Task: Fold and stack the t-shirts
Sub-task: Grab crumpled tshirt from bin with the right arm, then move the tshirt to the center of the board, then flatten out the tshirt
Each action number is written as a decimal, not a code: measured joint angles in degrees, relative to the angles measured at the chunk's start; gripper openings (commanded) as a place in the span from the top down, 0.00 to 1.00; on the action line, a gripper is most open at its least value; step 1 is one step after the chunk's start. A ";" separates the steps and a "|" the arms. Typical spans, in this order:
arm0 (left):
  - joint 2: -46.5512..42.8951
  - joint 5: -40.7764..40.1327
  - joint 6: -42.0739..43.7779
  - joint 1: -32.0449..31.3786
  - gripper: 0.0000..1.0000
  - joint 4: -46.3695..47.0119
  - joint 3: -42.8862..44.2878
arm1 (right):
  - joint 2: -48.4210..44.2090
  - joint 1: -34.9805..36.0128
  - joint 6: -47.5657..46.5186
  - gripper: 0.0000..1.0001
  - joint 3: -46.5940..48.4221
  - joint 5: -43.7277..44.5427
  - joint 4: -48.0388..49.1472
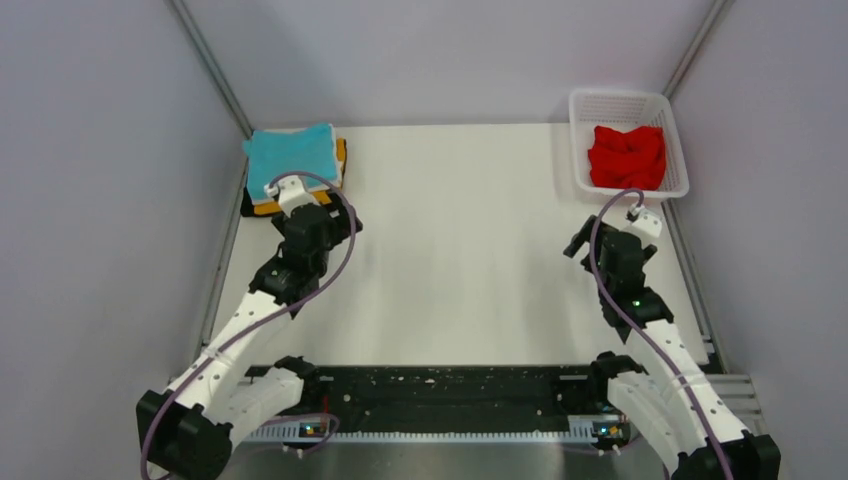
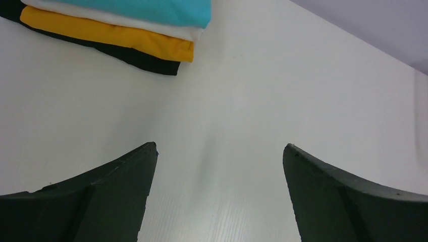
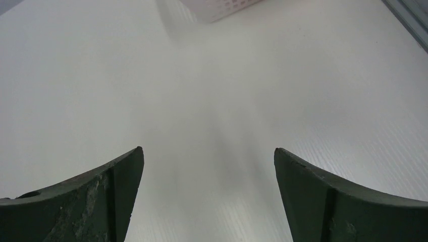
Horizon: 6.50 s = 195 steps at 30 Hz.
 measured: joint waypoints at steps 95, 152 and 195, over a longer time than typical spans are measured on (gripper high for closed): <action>27.50 9.68 -5.64 2.38 0.01 -3.41 10.51 | 45.22 14.01 -14.21 0.01 40.37 -18.88 -3.76; 62.14 34.51 -20.39 1.42 1.00 -2.97 33.22 | 33.97 7.13 -5.05 0.21 16.83 -19.87 1.40; 21.07 9.64 -0.02 4.52 1.00 0.48 31.23 | 30.14 5.84 -20.79 1.00 41.81 -18.53 -0.28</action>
